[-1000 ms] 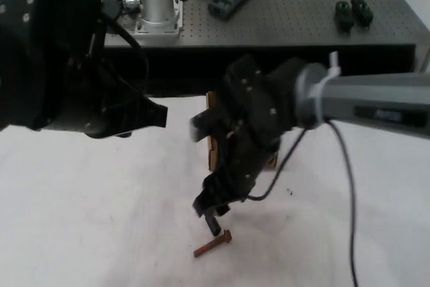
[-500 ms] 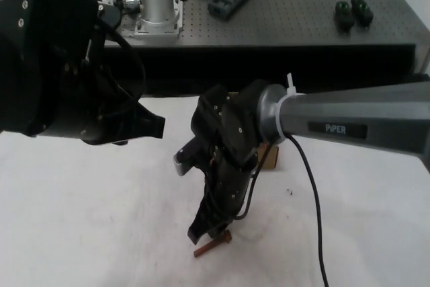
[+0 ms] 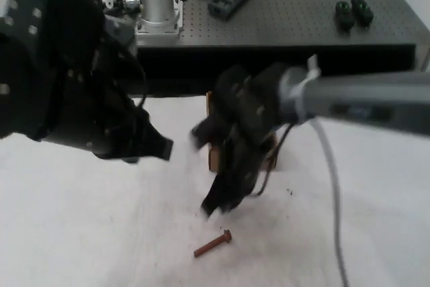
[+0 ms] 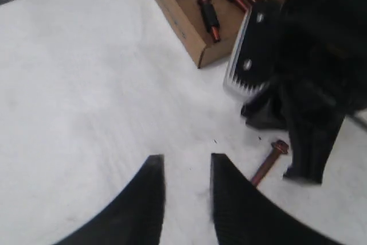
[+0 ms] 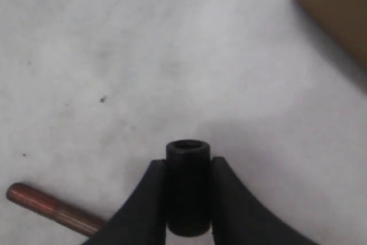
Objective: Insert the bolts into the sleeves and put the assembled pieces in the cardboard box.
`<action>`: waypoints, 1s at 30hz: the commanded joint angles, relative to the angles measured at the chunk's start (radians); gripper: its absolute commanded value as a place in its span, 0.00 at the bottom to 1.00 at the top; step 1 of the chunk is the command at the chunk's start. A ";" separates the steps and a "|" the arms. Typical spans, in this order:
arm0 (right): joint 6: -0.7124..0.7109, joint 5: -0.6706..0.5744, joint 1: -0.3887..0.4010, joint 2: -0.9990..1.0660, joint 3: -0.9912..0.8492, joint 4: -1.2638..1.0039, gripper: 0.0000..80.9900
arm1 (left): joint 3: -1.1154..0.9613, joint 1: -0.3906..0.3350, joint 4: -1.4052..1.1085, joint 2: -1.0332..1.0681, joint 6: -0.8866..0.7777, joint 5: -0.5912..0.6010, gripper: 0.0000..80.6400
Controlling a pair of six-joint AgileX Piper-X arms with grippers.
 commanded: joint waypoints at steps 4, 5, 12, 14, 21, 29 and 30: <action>0.075 -0.120 -0.193 -0.291 0.160 -0.014 0.04 | -0.091 -0.037 0.006 0.222 0.090 0.143 0.45; 0.079 -0.137 -0.226 -0.344 0.205 -0.019 0.04 | -0.114 -0.053 0.006 0.262 0.108 0.143 0.45; 0.112 -0.170 -0.374 -0.651 0.469 -0.005 0.04 | -0.299 -0.184 0.062 0.544 0.292 0.118 0.44; 0.132 -0.172 -0.394 -0.710 0.528 0.000 0.04 | -0.351 -0.210 0.121 0.616 0.356 0.076 0.44; 0.157 -0.172 -0.413 -0.818 0.640 0.005 0.04 | -0.462 -0.243 0.245 0.779 0.433 -0.022 0.44; 0.157 -0.172 -0.413 -0.841 0.652 0.006 0.04 | -0.462 -0.243 0.280 0.792 0.463 0.016 0.44; 0.157 -0.172 -0.413 -0.841 0.652 0.006 0.04 | -0.462 -0.243 0.286 0.792 0.471 0.019 0.44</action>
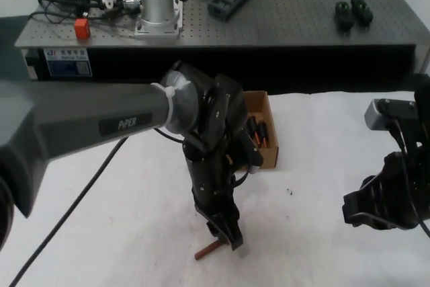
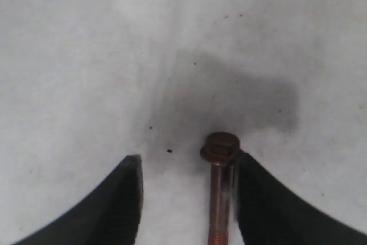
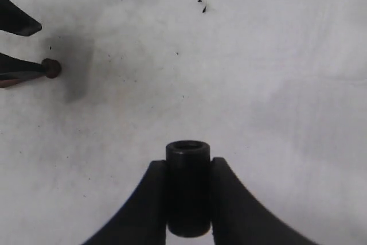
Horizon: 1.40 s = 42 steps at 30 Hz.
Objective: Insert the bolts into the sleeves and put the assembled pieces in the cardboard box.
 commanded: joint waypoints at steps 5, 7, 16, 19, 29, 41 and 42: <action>0.007 -0.016 -0.005 -0.014 0.001 -0.010 0.04 | -0.002 -0.004 0.032 0.016 0.030 0.040 0.44; 0.007 -0.016 -0.005 -0.014 0.001 -0.010 0.04 | -0.002 -0.004 0.050 0.016 0.040 0.035 0.44; 0.007 -0.016 -0.005 -0.014 0.001 -0.010 0.04 | 0.008 -0.005 -0.002 0.019 0.049 0.035 0.35; 0.007 -0.016 -0.005 -0.014 0.001 -0.010 0.04 | 0.008 -0.005 -0.005 0.019 0.049 0.035 0.17; 0.007 -0.019 -0.005 -0.029 0.005 -0.024 0.04 | 0.003 -0.005 -0.003 0.002 -0.013 0.035 0.01; 0.180 -0.422 0.085 -0.250 0.197 -0.285 0.04 | 0.213 0.105 -0.571 -0.479 -0.623 0.403 0.01; 0.227 -0.433 0.117 -0.250 0.211 -0.357 0.04 | 0.254 0.108 -0.656 -0.516 -0.676 0.421 0.01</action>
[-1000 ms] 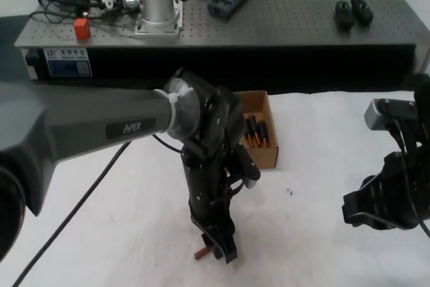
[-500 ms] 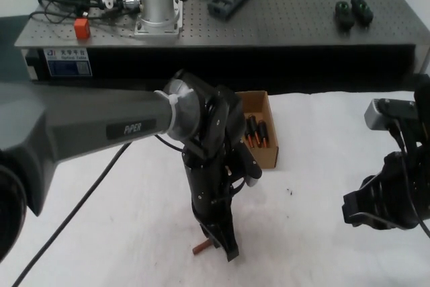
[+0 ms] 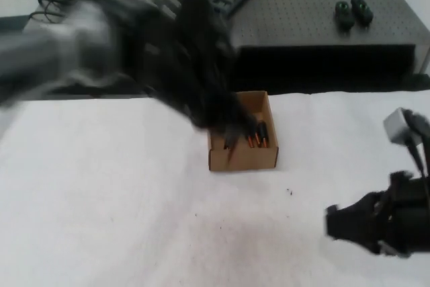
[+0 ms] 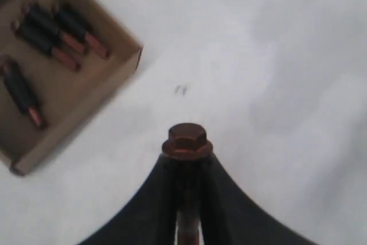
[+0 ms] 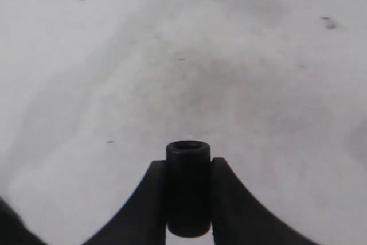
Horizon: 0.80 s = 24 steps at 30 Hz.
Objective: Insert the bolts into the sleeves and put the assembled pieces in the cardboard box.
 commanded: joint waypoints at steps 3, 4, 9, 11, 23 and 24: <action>0.168 -0.082 0.135 0.016 0.038 -0.347 0.04 | 0.164 0.008 -0.345 -0.156 -0.248 0.105 0.01; 0.205 -0.082 0.160 0.029 0.038 -0.428 0.04 | 0.184 0.008 -0.389 -0.171 -0.283 0.115 0.01; 0.359 -0.082 0.219 0.111 0.038 -0.742 0.04 | 0.236 0.008 -0.511 -0.198 -0.384 0.230 0.01; 0.389 -0.082 0.218 0.137 0.031 -0.800 0.04 | 0.236 0.008 -0.512 -0.198 -0.385 0.244 0.01; 0.363 -0.048 0.216 0.185 0.004 -0.839 0.04 | 0.236 0.008 -0.512 -0.198 -0.385 0.296 0.01; 0.363 -0.043 0.216 0.185 0.004 -0.844 0.04 | 0.236 0.008 -0.512 -0.198 -0.385 0.296 0.01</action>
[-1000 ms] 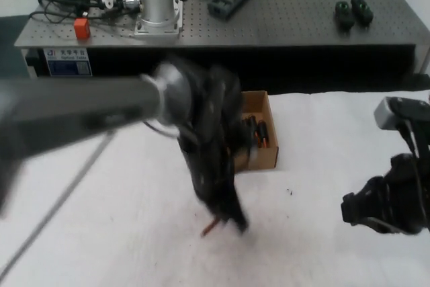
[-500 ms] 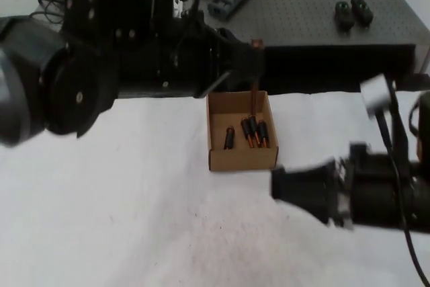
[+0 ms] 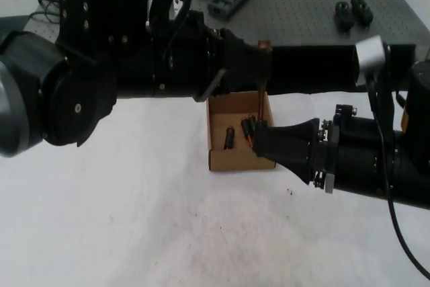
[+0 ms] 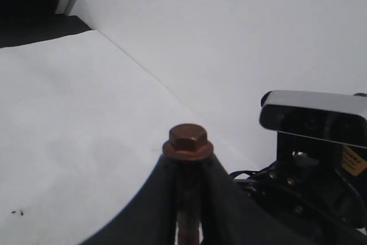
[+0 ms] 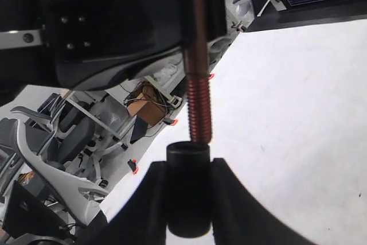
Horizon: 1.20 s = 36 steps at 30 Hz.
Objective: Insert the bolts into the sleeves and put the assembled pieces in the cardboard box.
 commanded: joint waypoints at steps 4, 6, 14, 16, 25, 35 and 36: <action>-0.012 0.016 -0.003 0.002 -0.012 -0.030 0.04 | -0.004 -0.002 -0.020 -0.013 -0.007 0.025 0.01; -0.012 0.024 -0.003 0.002 -0.012 -0.030 0.04 | -0.004 -0.002 -0.020 -0.013 -0.007 0.025 0.01; -0.031 0.073 -0.003 0.002 -0.012 -0.071 0.04 | -0.004 -0.002 -0.020 -0.013 -0.014 0.028 0.01; -0.041 0.086 -0.003 0.002 -0.012 -0.078 0.04 | -0.004 -0.002 -0.020 -0.013 -0.037 0.046 0.01; -0.057 0.157 -0.003 0.002 -0.012 -0.184 0.04 | -0.004 -0.002 -0.017 -0.013 -0.107 0.078 0.24; -0.182 0.260 -0.150 0.066 -0.033 -0.141 0.04 | -0.004 0.007 0.033 -0.019 -0.101 -0.048 0.54; -0.210 0.256 -0.169 0.101 -0.053 -0.120 0.04 | -0.001 0.012 0.059 -0.027 -0.064 -0.082 0.46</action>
